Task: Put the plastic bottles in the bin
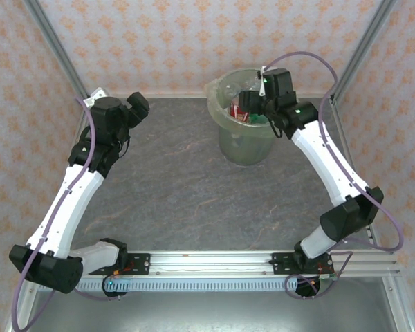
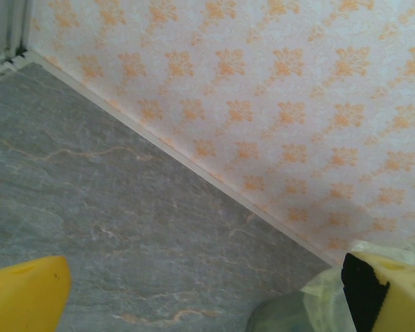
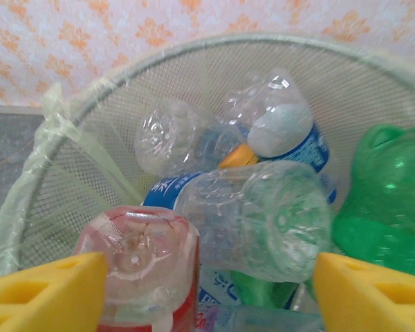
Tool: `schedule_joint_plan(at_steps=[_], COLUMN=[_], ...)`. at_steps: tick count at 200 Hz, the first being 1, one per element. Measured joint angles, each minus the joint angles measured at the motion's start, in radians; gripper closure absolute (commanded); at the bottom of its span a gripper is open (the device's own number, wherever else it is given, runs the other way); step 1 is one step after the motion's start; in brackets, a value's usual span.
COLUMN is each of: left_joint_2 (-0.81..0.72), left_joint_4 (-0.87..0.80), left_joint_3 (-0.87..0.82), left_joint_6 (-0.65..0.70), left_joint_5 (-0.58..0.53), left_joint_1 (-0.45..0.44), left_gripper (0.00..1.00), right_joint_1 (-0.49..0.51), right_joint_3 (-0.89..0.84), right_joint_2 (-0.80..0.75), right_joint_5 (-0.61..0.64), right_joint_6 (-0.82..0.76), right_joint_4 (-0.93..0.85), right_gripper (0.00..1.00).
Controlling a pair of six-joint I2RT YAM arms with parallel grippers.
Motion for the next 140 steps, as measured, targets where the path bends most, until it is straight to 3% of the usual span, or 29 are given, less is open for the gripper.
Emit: schedule_joint_plan(at_steps=[28,62,112,140], left_joint_2=[0.023,0.024,0.018,-0.008], left_joint_4=[-0.003,0.023,0.124,0.247], left_joint_3=[0.0,-0.076,-0.367,-0.534], left_joint_6=[0.06,0.157,0.267,0.319], left_joint_5=[-0.041,-0.09,-0.116,-0.156], left_joint_1=[0.031,0.1,0.236,0.256], left_gripper=[0.01,0.01,0.01,0.01], right_joint_1=[-0.027,-0.076,-0.217,-0.291], right_joint_3=[-0.066,-0.294,-0.763,-0.999], right_joint_2=[-0.119,-0.316,-0.577,-0.686], right_joint_5=[0.048,0.162,0.313,0.371], right_joint_6=[0.013,0.035,0.082,0.092], right_joint_4=[0.055,0.179,0.384,0.523], right_gripper=[0.0,0.0,0.0,0.0])
